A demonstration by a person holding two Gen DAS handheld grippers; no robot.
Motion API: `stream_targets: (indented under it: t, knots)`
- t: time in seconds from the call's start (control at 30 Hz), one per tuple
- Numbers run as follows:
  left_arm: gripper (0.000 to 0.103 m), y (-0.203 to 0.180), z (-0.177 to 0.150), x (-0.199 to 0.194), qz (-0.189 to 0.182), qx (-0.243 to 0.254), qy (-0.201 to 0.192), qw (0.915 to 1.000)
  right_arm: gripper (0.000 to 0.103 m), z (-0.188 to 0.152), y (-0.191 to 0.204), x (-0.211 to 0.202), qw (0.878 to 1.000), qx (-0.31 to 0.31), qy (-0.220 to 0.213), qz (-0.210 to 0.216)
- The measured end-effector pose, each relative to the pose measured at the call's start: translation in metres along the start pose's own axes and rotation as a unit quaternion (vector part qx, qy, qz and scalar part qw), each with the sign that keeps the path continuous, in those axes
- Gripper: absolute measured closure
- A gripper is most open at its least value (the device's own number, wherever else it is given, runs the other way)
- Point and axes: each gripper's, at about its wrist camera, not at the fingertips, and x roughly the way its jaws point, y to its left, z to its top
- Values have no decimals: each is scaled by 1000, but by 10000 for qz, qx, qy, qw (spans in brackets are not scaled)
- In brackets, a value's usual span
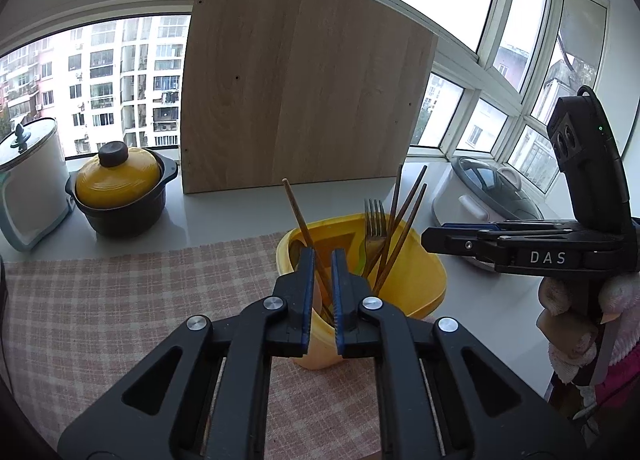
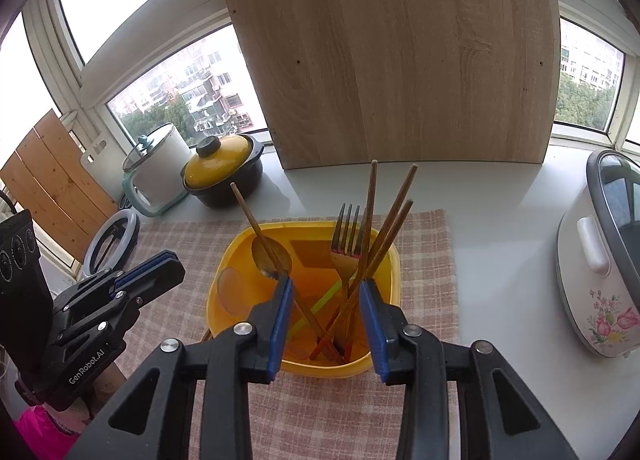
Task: Organize utensils
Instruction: 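Open the right gripper to drop the chopstick while the left gripper releases the spoon, then withdraw both grippers from the container toward the last two chopsticks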
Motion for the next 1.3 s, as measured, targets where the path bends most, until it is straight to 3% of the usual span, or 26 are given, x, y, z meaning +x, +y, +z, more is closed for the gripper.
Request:
stream_targets:
  t: [0.07, 0.37, 0.63, 0.83, 1.03, 1.17, 1.3]
  knots:
    - [88, 2, -1, -5, 31, -8, -34, 10000, 65, -2, 0, -3, 10000, 26, -28, -24]
    - [88, 18, -10, -29, 144, -52, -38, 9999, 53, -15, 12, -15, 9999, -14, -162, -52]
    - [88, 52, -29, -52, 426, -149, 101, 9989, 36, -33, 29, -20, 9992, -138, -284, 229]
    - [88, 86, -55, -54, 690, -366, 720, 9943, 16, -53, 59, -14, 9964, -722, -204, 387]
    - [88, 102, -91, -34, 625, -432, 1566, 9847, 16, -78, 81, 3, 9933, -1090, 143, 361]
    - [88, 105, -113, -16, 626, -422, 2020, 9765, 17, -93, 83, 17, 9941, -929, 327, 454]
    - [88, 111, -124, -2, 642, -475, 2289, 9702, 23, -103, 80, 30, 9946, -786, 488, 468]
